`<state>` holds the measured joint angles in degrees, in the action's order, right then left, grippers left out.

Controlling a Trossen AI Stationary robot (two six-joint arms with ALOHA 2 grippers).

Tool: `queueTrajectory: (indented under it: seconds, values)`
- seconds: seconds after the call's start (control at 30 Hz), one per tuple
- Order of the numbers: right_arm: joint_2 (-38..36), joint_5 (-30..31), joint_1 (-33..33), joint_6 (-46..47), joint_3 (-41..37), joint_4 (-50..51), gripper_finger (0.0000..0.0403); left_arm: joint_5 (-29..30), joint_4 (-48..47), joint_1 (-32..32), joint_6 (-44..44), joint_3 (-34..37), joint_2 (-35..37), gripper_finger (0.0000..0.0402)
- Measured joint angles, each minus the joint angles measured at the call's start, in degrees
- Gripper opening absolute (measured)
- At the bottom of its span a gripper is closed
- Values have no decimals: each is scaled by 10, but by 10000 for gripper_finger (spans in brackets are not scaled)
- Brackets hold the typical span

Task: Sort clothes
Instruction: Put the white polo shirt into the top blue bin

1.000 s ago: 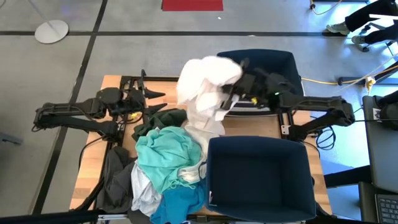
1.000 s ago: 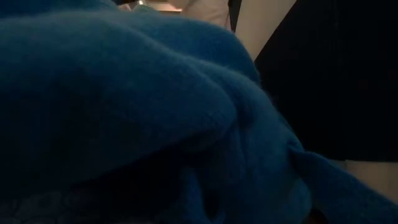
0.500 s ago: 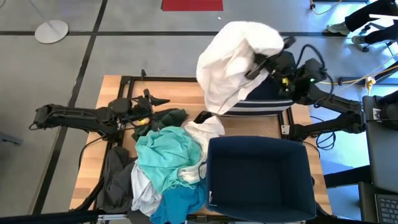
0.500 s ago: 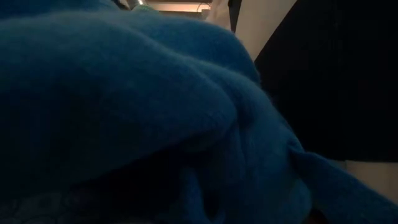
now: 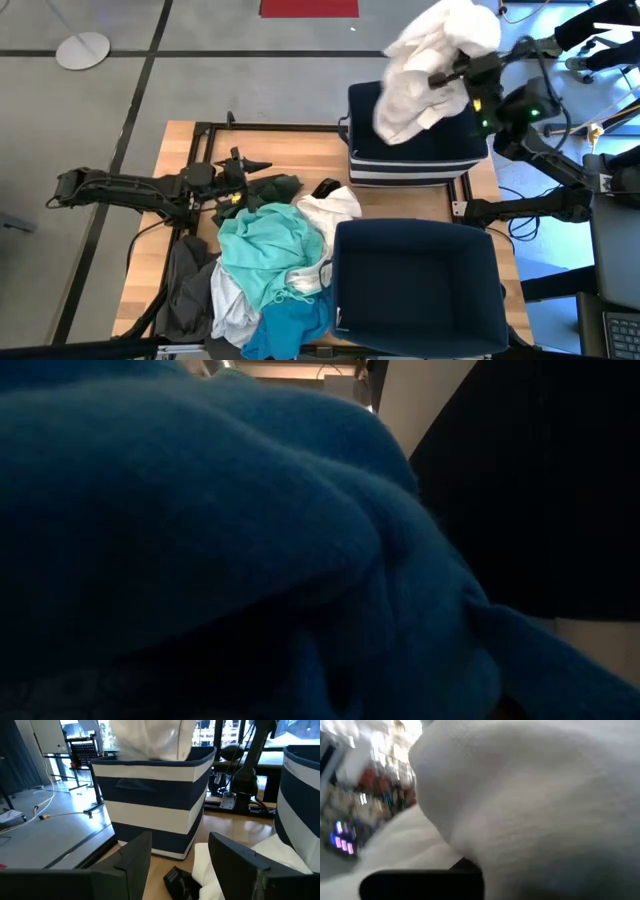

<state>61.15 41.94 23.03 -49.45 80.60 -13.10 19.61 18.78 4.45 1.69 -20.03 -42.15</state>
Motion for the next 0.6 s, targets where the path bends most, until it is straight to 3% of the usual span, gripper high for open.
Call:
queueTrajectory:
  seconds: [0.27,0.6]
  values:
    - [2,39,5,127,10,213,28,0,-1,0,-1,0,0,186]
    - [2,-41,66,346,-2,469,28,0,4,0,-2,0,0,186]
